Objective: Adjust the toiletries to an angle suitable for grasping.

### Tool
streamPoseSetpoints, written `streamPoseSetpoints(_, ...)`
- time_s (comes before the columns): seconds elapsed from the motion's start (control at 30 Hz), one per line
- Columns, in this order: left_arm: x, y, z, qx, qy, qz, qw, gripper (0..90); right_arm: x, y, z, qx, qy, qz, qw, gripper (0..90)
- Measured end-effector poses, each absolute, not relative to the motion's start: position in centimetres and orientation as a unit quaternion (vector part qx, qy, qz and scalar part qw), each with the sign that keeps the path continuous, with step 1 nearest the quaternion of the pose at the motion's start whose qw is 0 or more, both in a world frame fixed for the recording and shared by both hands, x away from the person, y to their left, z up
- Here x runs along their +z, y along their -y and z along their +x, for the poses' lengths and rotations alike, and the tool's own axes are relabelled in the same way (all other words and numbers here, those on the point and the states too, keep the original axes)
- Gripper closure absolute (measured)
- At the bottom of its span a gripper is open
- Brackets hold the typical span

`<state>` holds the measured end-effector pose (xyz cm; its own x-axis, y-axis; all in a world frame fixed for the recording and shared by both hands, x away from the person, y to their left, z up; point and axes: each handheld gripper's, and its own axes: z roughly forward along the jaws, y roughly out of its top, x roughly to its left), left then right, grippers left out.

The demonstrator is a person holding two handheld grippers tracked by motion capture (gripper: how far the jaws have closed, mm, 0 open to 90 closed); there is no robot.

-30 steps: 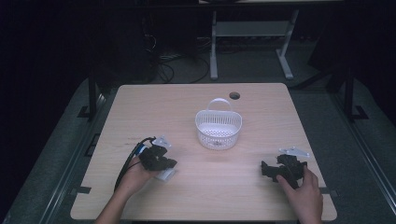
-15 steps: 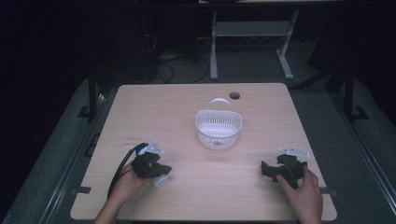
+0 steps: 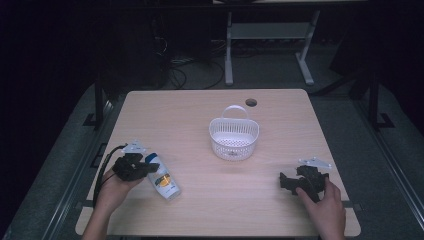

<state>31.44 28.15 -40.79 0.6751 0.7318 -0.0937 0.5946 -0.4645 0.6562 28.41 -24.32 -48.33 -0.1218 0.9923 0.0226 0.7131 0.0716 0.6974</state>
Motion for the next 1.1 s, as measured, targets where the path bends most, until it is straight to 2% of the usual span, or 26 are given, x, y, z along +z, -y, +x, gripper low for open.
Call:
streamPoseSetpoints(0.17,-41.2,-30.7,32.1,0.128,-0.42,0.834,0.334,89.9,-48.3,24.3,28.4,0.289,-0.691,0.617,0.242,0.0)
streamPoseSetpoints(0.37,-42.0,-31.9,33.7,0.134,-0.441,0.828,0.321,89.9,-48.3,24.3,28.4,0.289,-0.691,0.617,0.242,0.0)
streamPoseSetpoints(0.63,-42.8,-32.3,35.7,0.124,-0.46,0.816,0.327,89.9,-48.3,24.3,28.4,0.289,-0.691,0.617,0.242,0.0)
streamPoseSetpoints(1.1,-44.0,-32.0,35.5,0.121,-0.462,0.818,0.32,89.9,-48.3,24.3,28.4,0.289,-0.691,0.617,0.242,0.0)
